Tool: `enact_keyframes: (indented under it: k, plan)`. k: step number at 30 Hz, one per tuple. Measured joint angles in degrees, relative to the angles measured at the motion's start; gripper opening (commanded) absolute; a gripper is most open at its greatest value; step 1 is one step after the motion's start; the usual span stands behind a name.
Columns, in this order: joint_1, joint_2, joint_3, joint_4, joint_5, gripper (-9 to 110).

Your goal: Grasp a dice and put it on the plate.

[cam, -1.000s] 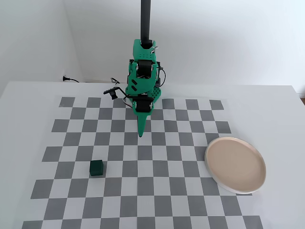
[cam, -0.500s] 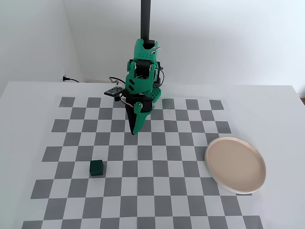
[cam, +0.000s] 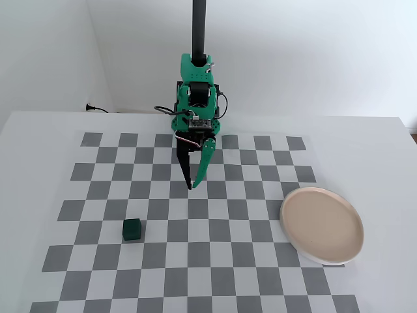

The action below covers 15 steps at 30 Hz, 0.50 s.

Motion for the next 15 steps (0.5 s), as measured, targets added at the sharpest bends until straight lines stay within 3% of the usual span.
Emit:
enact_keyframes:
  k: [9,15]
  plan:
    - [-0.8,0.0,0.0,-4.3,-1.1,19]
    - [-0.8,0.0,0.0,-7.9,-0.1,21]
